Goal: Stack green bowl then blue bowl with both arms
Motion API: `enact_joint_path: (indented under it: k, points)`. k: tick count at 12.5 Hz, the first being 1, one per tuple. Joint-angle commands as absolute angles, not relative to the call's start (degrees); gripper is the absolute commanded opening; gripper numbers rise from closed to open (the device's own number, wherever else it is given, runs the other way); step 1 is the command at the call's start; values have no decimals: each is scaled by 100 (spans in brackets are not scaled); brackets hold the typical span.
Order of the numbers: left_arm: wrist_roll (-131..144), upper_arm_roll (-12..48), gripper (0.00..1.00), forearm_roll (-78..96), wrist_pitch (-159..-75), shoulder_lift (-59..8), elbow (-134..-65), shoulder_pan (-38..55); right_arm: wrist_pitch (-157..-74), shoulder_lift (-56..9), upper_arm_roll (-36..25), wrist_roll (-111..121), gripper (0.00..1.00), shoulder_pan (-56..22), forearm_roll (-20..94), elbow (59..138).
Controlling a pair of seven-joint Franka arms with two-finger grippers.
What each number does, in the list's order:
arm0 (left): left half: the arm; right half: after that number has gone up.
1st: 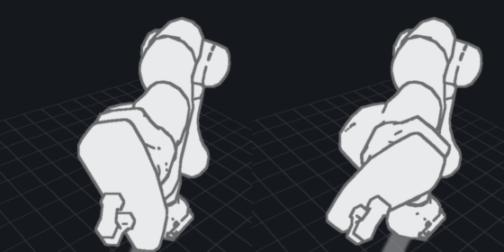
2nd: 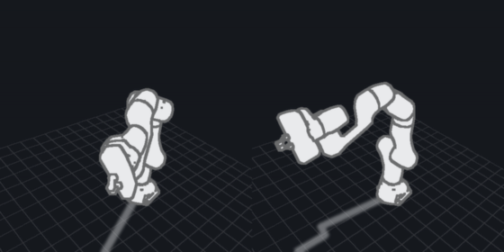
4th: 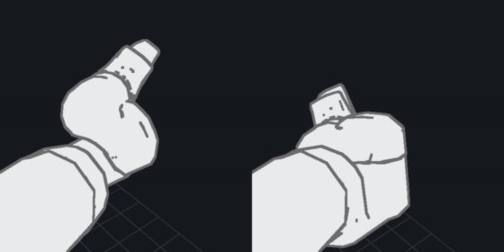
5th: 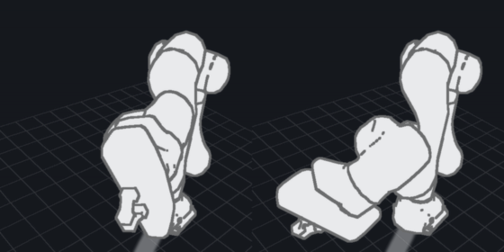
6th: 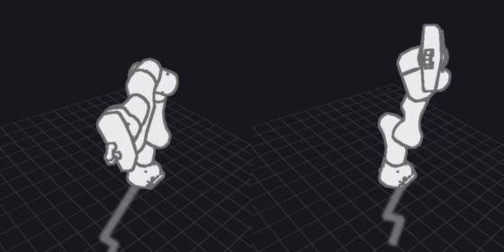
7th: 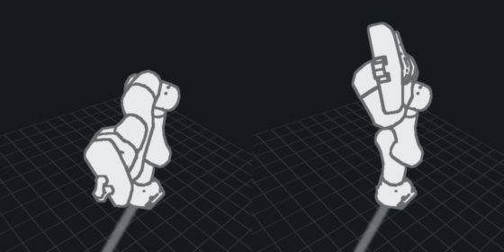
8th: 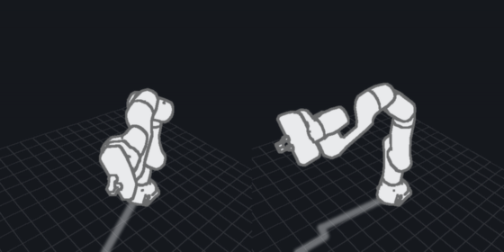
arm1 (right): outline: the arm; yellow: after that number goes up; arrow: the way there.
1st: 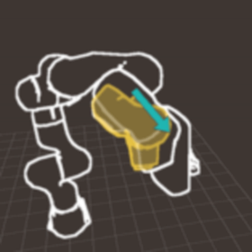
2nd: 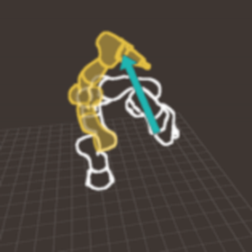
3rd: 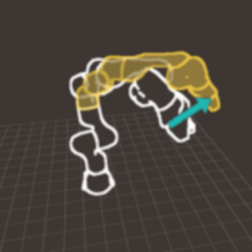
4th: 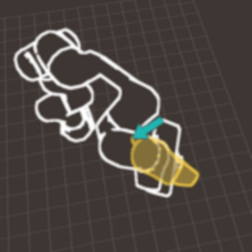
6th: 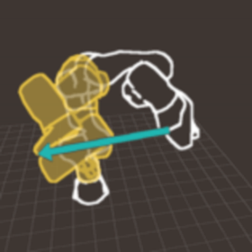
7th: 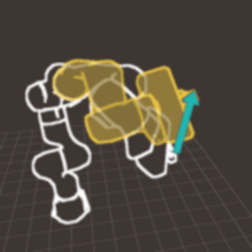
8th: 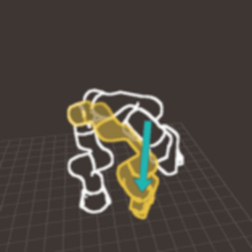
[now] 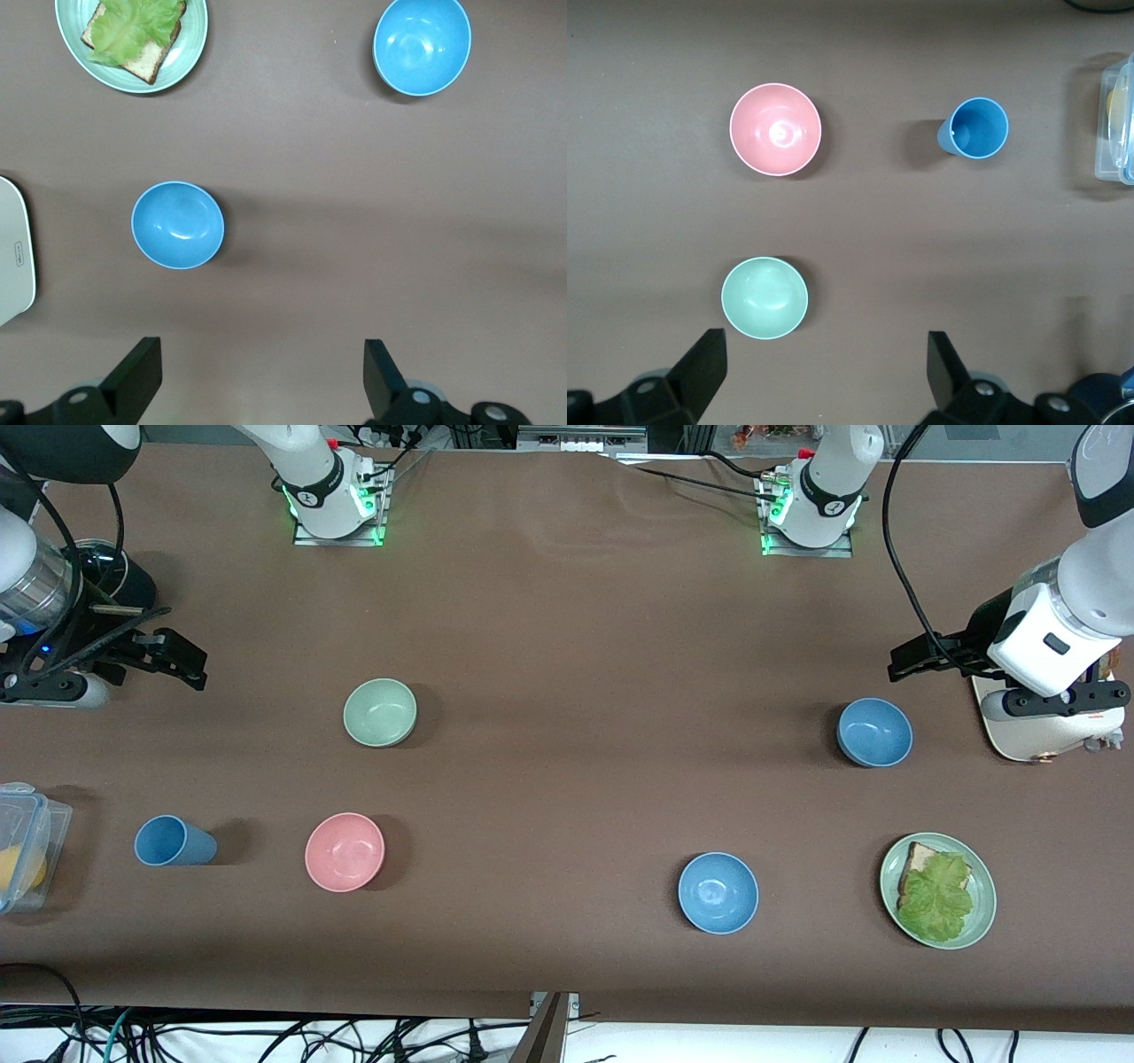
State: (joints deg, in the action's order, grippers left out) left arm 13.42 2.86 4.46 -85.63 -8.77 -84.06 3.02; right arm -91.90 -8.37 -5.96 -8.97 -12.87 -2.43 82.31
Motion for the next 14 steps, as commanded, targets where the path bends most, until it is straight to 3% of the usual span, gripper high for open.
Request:
enact_joint_path:
  k: [1, 14]
  points:
    - [1424, 264, 100, 448, -8473, -967, -8209, 334, -9141, -738, -571, -958, 100, -1266, -167, 8288]
    - [1424, 264, 100, 457, -8481, -984, -8209, 334, -9185, -782, -571, -976, 100, -1266, -62, 8288]
